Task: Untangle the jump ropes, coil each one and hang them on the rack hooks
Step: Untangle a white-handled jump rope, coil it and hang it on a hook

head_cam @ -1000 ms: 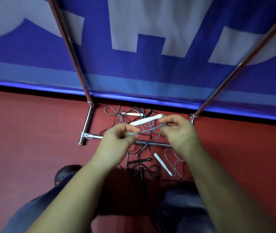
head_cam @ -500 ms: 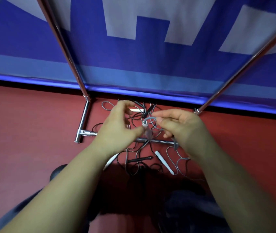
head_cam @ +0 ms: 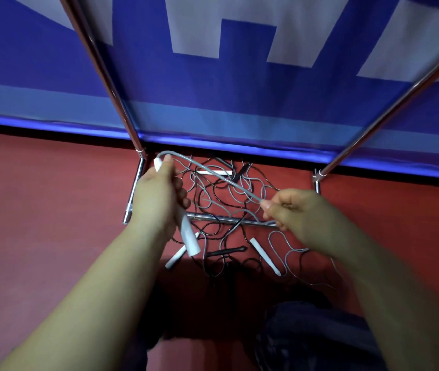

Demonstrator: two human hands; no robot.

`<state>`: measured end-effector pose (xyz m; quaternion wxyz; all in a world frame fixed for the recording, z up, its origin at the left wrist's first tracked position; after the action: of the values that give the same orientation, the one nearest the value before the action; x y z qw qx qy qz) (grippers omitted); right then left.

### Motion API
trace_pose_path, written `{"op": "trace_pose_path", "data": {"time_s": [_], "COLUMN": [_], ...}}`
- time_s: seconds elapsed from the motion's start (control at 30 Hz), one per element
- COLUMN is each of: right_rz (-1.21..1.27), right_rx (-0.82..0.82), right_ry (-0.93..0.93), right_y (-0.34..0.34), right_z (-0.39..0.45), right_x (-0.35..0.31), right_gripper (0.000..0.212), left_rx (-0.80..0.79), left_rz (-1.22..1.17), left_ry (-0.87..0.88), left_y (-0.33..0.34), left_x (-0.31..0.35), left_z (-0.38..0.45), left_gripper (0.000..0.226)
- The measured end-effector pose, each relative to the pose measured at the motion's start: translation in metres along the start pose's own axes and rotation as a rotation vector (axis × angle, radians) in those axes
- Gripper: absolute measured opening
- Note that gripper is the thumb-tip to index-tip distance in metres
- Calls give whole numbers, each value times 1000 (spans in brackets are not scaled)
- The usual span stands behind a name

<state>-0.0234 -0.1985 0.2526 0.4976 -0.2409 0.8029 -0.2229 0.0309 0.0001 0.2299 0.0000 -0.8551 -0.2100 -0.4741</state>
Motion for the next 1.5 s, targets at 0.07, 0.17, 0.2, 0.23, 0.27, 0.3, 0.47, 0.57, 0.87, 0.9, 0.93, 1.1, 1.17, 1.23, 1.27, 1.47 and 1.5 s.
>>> {"op": "trace_pose_path", "data": {"time_s": [0.07, 0.17, 0.2, 0.23, 0.27, 0.3, 0.47, 0.57, 0.87, 0.9, 0.93, 1.1, 1.17, 1.23, 1.27, 1.47, 1.5], "right_rz": [-7, 310, 451, 583, 713, 833, 1102, 988, 535, 418, 300, -62, -156, -28, 95, 833, 889], "right_rx": [28, 36, 28, 15, 2, -6, 128, 290, -5, -114, -217, -215, -85, -2, 18, 2, 3], "right_ry": [1, 93, 131, 162, 189, 213, 243, 168, 176, 148, 83, -138, -135, -68, -28, 288, 319], "right_y": [2, 6, 6, 5, 5, 4, -3, -15, 9, 18, 26, 38, 32, 27, 25, 14, 13], "right_z": [0, 1, 1, 0, 0, 0, 4, 7, 6, 3, -1, -7, -3, -1, 0, 3, 3], "right_x": [2, -5, -9, -12, -15, -17, -18, -12, -12, -12, -13, -12, -7, -5, -7, -21, -23], "right_gripper": [25, 27, 27, 27, 26, 26, 27, 28, 18, 17, 15, 14, 18, 18, 21, 32, 34], "left_rx": [-11, -217, -310, -388, -441, -482, -599, -655, -515, -517, -522, -567, -552, -506, -486, -625, -665], "left_rz": [63, 266, 355, 473, 617, 750, 804, 856, 580, 489, 401, 91, -3, -8, 60, 661, 705], "left_ry": [-6, -37, -57, -59, -31, 18, 35, 105, -108, -151, -192, -366, -352, -267, -198, -47, -45], "left_y": [-2, 3, 5, 7, 8, 9, 11, 14, 17, 19, 21, 27, 26, 23, 21, 17, 17], "left_x": [0, -3, -6, -10, -15, -18, -20, -17, -22, -22, -20, -16, -11, -8, -7, -21, -22], "left_z": [1, -8, -14, -20, -25, -28, -36, -36, -28, -29, -29, -30, -27, -22, -20, -34, -38], "left_gripper": [30, 23, 19, 18, 21, 29, 37, 36, 40, 38, 33, 26, 23, 23, 25, 35, 40]}}
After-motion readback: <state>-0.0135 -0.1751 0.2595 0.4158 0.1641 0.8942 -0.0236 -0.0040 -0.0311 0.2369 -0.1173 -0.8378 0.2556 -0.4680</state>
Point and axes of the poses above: each hand's wrist, its own z-axis towards the middle knuckle, its own y-axis out of the palm, x = y × z, the point moved 3 cm from there along z, towards the middle knuckle, and after that the axes turned 4 degrees about x, right-handed, at the moved point
